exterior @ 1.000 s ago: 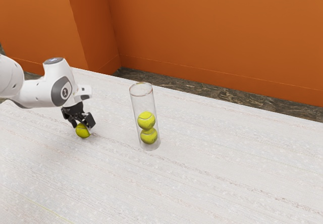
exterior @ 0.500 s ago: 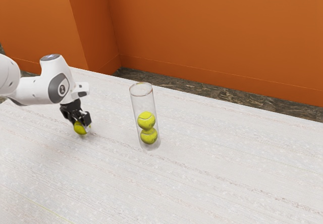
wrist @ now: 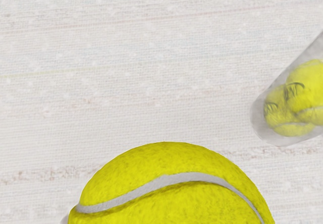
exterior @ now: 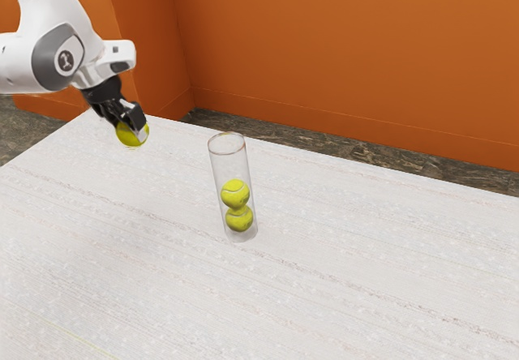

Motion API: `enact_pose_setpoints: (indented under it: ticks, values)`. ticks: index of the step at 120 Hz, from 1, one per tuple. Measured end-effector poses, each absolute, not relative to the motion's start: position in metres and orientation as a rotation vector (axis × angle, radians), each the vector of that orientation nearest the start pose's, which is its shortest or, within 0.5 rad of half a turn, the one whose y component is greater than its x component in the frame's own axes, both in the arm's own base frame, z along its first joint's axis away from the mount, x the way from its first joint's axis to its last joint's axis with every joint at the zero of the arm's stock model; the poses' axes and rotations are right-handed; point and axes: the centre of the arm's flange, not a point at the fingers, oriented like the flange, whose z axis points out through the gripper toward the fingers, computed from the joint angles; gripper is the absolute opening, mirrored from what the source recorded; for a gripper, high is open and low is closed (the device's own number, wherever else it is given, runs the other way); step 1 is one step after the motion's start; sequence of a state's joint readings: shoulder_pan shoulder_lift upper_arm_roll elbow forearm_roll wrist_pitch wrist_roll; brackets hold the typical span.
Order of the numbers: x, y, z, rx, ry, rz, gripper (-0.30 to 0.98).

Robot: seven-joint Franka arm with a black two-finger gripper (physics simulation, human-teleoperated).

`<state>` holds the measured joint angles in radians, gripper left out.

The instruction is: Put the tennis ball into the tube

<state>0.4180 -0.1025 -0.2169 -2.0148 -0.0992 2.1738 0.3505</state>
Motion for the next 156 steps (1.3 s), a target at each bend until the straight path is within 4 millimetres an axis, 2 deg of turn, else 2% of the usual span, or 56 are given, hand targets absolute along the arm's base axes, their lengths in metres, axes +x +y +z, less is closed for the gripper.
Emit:
enact_pose_setpoints:
  ticks: [13, 26, 41, 58, 79, 96, 120, 140, 156]
  values:
    - [0.537, 0.065, 0.548, -3.092, 0.216, -0.442, 0.33]
    - [0.54, 0.026, 0.557, -3.097, 0.268, -0.45, 0.33]
    - [0.548, -0.002, 0.563, -3.115, 0.284, -0.468, 0.33]
    - [0.571, -0.04, 0.558, -3.154, 0.343, -0.465, 0.33]
    - [0.591, -0.069, 0.545, -3.187, 0.381, -0.439, 0.33]
    - [0.597, -0.074, 0.54, -3.19, 0.364, -0.426, 0.33]
    - [0.613, -0.04, 0.537, -3.192, 0.244, -0.427, 0.33]
    - [0.621, -0.053, 0.535, -3.191, 0.256, -0.428, 0.34]
    - [0.632, -0.05, 0.528, -3.193, 0.238, -0.42, 0.34]
